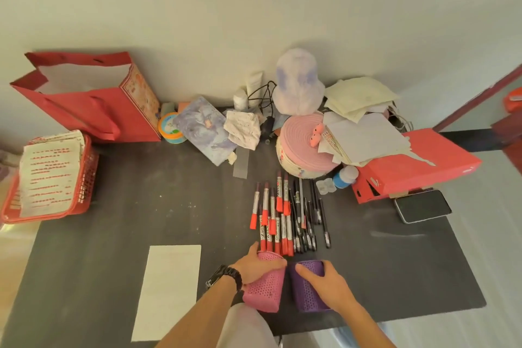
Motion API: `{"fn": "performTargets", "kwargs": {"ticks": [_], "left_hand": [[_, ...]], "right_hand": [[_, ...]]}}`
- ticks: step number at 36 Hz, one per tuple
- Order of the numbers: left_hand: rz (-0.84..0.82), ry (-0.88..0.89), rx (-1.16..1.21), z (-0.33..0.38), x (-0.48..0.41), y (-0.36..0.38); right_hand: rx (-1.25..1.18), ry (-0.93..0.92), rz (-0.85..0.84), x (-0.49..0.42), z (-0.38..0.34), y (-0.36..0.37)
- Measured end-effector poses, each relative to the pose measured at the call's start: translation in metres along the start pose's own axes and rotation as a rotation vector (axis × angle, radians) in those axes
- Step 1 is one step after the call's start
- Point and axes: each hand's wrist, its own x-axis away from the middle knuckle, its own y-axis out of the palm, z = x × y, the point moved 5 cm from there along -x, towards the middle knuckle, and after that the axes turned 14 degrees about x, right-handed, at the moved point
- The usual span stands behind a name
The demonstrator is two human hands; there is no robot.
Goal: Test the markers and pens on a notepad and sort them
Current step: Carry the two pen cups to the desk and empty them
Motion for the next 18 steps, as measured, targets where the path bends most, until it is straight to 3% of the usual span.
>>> {"fn": "performTargets", "kwargs": {"ticks": [4,12,18], "left_hand": [[0.077,0.033,0.056,-0.018,0.013,-0.007],[0.544,0.301,0.372,-0.086,0.097,-0.034],[0.799,0.368,0.536,-0.154,0.152,-0.037]], "right_hand": [[-0.123,-0.022,0.064,0.010,0.010,0.008],[-0.328,-0.194,0.035,0.039,0.014,0.018],[-0.322,-0.290,0.000,0.060,0.019,0.032]]}}
